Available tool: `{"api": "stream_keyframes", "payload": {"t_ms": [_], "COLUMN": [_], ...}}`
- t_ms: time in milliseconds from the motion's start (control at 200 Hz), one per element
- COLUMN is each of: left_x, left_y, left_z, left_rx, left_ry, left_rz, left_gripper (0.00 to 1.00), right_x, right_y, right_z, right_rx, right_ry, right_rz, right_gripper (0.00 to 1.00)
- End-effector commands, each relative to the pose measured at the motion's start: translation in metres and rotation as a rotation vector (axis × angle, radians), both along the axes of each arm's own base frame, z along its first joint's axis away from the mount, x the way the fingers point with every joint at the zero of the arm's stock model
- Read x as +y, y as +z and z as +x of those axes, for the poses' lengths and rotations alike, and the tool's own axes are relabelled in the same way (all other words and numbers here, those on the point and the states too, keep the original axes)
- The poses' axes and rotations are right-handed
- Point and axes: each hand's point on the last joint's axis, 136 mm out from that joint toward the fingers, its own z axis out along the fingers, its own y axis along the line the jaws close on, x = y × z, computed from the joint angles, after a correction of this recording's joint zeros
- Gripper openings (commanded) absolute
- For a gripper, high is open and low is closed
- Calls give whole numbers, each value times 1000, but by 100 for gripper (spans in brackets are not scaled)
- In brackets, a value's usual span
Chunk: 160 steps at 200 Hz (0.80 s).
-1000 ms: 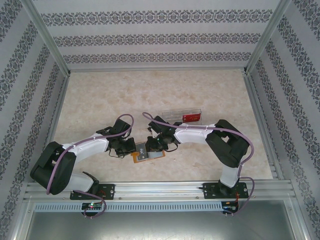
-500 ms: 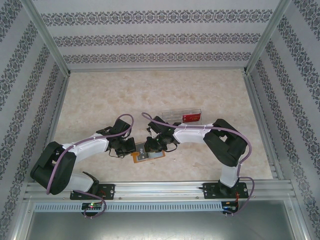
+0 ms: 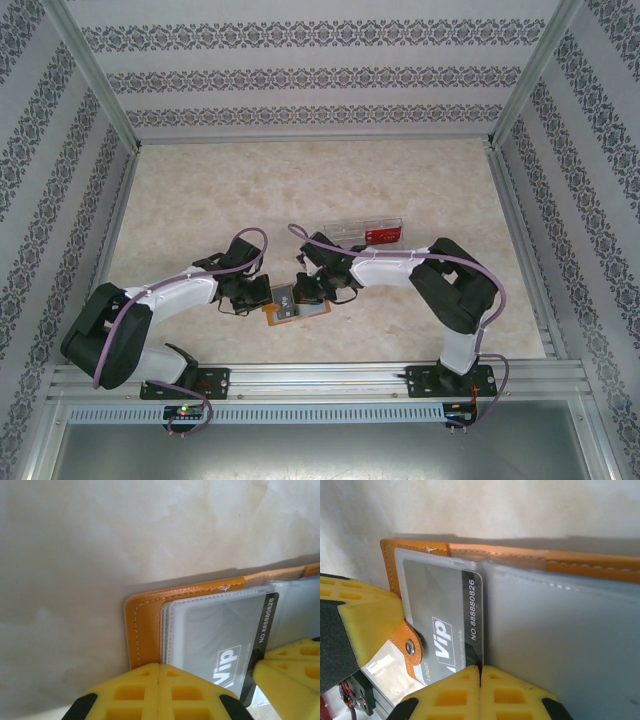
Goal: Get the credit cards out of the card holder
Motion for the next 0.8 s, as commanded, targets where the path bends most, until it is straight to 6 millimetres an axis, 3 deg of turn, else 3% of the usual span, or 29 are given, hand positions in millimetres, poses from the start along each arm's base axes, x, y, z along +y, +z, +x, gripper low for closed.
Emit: {"api": "stream_keyframes", "payload": {"t_ms": [0, 165, 210, 320, 455, 525, 625, 794], "left_x": [6, 6, 5, 4, 2, 2, 2, 3], "left_y": [-8, -7, -6, -7, -6, -6, -6, -7], "left_z": [-5, -3, -2, -2, -2, -2, -3, -3], "left_rx": [33, 31, 30, 34, 34, 35, 35, 34], "left_ry": [0, -2, -5, -7, -14, -13, -16, -21], "left_rz": [37, 44, 41, 40, 39, 41, 42, 50], "left_gripper": [5, 4, 4, 1, 0, 0, 0, 0], "right_x": [-16, -16, -13, -8, -4, -4, -8, -24], "right_y": [1, 4, 4, -1, -4, -5, -6, -6], "right_z": [3, 6, 6, 7, 10, 11, 12, 15], "right_rx": [-6, -8, -1, 13, 20, 23, 22, 14], "right_ry": [-38, -44, -38, -33, -37, -40, -46, -67], "right_rz": [-18, 3, 13, 25, 36, 37, 32, 16], "right_gripper": [0, 0, 10, 20, 22, 21, 11, 5]}}
